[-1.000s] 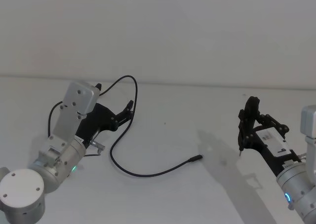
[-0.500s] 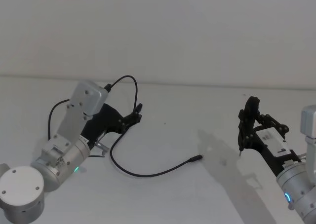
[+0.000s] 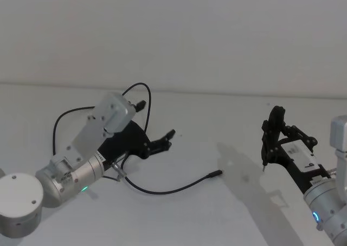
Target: Pick up the data cable with the one hand.
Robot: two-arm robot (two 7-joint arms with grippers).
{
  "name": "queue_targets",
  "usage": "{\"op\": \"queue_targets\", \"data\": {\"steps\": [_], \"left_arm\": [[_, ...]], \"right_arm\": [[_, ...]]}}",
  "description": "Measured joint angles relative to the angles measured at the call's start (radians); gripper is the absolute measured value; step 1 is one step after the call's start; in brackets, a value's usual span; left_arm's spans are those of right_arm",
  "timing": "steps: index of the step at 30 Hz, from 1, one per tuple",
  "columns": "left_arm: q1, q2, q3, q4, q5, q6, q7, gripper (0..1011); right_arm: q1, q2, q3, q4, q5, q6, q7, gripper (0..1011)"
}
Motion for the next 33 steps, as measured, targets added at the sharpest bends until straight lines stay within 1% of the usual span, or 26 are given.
{"op": "queue_targets", "data": {"steps": [1, 2, 5, 6, 7, 9, 10, 11, 12, 15, 16, 18, 19, 26, 30, 33], "left_arm": [[-0.007, 0.01, 0.006, -0.005, -0.002, 0.008, -0.025, 1001], [-0.007, 0.01, 0.006, -0.005, -0.002, 0.008, -0.025, 1001], [-0.026, 0.031, 0.021, -0.014, -0.005, 0.027, -0.081, 1001], [-0.026, 0.031, 0.021, -0.014, -0.005, 0.027, -0.081, 1001], [-0.036, 0.041, 0.028, -0.016, -0.007, 0.039, -0.109, 1001], [-0.045, 0.049, 0.034, -0.018, -0.007, 0.05, -0.133, 1001], [-0.055, 0.056, 0.042, -0.018, -0.008, 0.063, -0.16, 1001], [-0.06, 0.059, 0.045, -0.018, -0.008, 0.068, -0.169, 1001], [-0.071, 0.066, 0.053, -0.019, -0.008, 0.083, -0.196, 1001], [-0.09, 0.075, 0.067, -0.019, -0.007, 0.105, -0.227, 1001], [-0.102, 0.079, 0.076, -0.017, -0.005, 0.124, -0.249, 1001], [-0.113, 0.082, 0.085, -0.014, -0.003, 0.14, -0.266, 1001], [-0.125, 0.085, 0.095, -0.01, 0.001, 0.158, -0.282, 1001], [-0.161, 0.085, 0.127, 0.009, 0.02, 0.217, -0.322, 1001], [-0.177, 0.078, 0.141, 0.021, 0.033, 0.249, -0.336, 1001], [-0.183, 0.074, 0.147, 0.027, 0.038, 0.263, -0.339, 1001]], "right_arm": [[0.0, 0.0, 0.0, 0.0, 0.0, 0.0, 0.0, 268], [0.0, 0.0, 0.0, 0.0, 0.0, 0.0, 0.0, 268], [0.0, 0.0, 0.0, 0.0, 0.0, 0.0, 0.0, 268], [0.0, 0.0, 0.0, 0.0, 0.0, 0.0, 0.0, 268], [0.0, 0.0, 0.0, 0.0, 0.0, 0.0, 0.0, 268], [0.0, 0.0, 0.0, 0.0, 0.0, 0.0, 0.0, 268], [0.0, 0.0, 0.0, 0.0, 0.0, 0.0, 0.0, 268], [0.0, 0.0, 0.0, 0.0, 0.0, 0.0, 0.0, 268], [0.0, 0.0, 0.0, 0.0, 0.0, 0.0, 0.0, 268], [0.0, 0.0, 0.0, 0.0, 0.0, 0.0, 0.0, 268], [0.0, 0.0, 0.0, 0.0, 0.0, 0.0, 0.0, 268], [0.0, 0.0, 0.0, 0.0, 0.0, 0.0, 0.0, 268], [0.0, 0.0, 0.0, 0.0, 0.0, 0.0, 0.0, 268], [0.0, 0.0, 0.0, 0.0, 0.0, 0.0, 0.0, 268], [0.0, 0.0, 0.0, 0.0, 0.0, 0.0, 0.0, 268], [0.0, 0.0, 0.0, 0.0, 0.0, 0.0, 0.0, 268]]}}
